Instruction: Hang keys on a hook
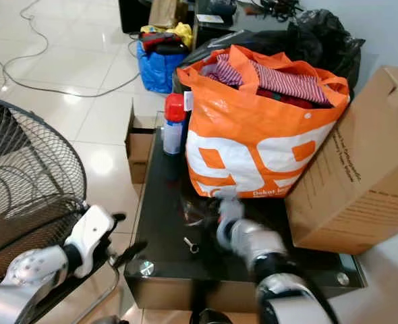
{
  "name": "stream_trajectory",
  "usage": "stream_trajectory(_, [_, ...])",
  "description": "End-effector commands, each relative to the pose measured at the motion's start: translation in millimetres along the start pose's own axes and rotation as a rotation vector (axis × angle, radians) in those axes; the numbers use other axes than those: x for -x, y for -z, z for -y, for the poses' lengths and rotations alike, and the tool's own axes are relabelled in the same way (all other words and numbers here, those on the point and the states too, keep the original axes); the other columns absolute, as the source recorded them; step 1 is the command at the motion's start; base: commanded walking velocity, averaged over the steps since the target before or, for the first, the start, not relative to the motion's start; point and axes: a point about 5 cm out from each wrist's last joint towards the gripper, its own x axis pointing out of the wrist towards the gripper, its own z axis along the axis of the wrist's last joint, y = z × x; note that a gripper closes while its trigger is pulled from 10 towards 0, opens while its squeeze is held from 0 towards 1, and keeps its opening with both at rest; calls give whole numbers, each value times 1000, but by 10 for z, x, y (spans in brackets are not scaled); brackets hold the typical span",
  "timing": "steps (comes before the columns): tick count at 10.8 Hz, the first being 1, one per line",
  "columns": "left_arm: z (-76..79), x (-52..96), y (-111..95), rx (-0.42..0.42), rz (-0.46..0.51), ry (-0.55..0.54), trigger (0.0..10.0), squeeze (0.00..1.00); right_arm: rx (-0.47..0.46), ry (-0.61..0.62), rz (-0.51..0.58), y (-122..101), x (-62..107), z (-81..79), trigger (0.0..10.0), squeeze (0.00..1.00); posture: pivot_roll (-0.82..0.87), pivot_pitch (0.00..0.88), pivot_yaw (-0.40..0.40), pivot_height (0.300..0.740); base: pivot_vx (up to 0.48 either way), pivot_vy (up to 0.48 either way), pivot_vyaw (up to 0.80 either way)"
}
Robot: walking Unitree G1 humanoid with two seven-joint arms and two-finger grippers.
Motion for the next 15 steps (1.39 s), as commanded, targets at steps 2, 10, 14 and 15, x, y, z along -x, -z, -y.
stream_trajectory(2, [-44,-3,-40,0,29,-44,10000,816,-20,-3,46,-40,135,96,0,0,-5,0,-100,740,0,0,0])
stream_trajectory(10, [-191,243,-582,38,267,-449,10000,514,105,84,586,-576,1185,-287,8588,0,11,0,-129,740,0,0,0])
stream_trajectory(14, [-257,185,-607,28,262,-499,10000,0,159,252,602,-600,1155,-216,10000,0,0,0,-119,740,0,0,0])
stream_trajectory(15, [-257,162,-602,29,261,-498,10000,0,150,291,581,-578,1114,-172,10000,0,0,0,-115,740,0,0,0])
